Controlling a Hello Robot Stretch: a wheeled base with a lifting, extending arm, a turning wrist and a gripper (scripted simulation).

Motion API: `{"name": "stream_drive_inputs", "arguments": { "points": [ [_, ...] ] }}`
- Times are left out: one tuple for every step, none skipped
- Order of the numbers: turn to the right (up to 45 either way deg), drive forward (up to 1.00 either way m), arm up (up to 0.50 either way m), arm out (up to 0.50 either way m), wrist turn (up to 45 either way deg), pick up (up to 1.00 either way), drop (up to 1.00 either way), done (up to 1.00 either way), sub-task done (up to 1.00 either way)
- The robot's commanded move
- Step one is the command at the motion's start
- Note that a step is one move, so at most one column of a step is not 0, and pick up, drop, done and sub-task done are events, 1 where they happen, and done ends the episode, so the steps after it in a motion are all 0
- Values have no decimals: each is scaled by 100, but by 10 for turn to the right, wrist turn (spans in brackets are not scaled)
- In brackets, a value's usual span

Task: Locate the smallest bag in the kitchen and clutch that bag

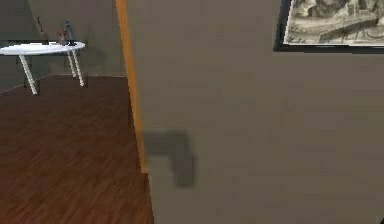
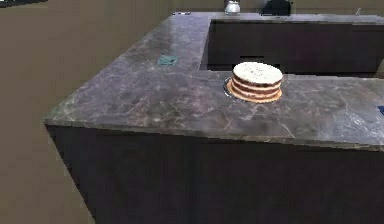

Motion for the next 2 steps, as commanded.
{"name": "stream_drive_inputs", "arguments": {
  "points": [
    [450,0,0,0,0,0,0,0,0],
    [450,0,0,0,0,0,0,0,0]
  ]
}}
